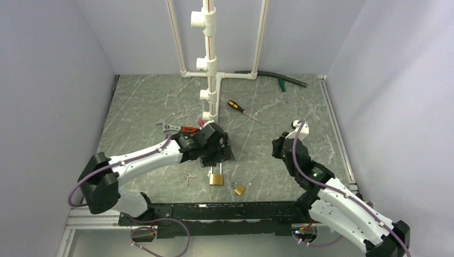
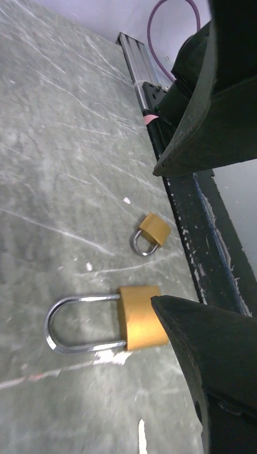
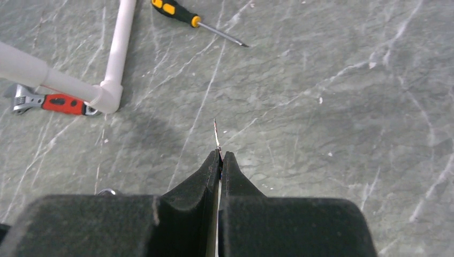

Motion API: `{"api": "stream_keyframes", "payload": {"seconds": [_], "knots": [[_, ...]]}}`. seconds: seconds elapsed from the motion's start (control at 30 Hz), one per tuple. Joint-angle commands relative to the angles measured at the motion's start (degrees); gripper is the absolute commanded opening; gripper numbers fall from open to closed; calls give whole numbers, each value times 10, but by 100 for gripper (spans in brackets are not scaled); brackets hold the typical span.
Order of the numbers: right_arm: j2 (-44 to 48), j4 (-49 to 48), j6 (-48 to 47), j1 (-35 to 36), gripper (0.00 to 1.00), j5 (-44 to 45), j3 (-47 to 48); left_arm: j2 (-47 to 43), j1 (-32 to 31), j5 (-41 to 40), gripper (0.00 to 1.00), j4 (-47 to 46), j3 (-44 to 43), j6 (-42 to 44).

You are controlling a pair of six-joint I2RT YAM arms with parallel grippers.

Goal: Unlock with the key

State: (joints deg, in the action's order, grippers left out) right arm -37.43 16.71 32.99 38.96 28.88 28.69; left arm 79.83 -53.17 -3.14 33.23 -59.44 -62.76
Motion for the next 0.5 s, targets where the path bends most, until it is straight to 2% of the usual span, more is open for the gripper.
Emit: {"api": "stream_keyframes", "payload": {"seconds": [0.0,0.2,0.33,0.47], "knots": [[-1,10,-4,-7,0,32,26,63,-35,31,85,17,-42,-101],[-19,50,12,-13,0,34,47,185,-95,33,85,121,-150,-167],[13,64,17,-13,0,29,44,207,-121,33,85,115,-152,-203],[48,76,24,-13,0,31,32,218,-139,33,90,146,-159,-233]]}}
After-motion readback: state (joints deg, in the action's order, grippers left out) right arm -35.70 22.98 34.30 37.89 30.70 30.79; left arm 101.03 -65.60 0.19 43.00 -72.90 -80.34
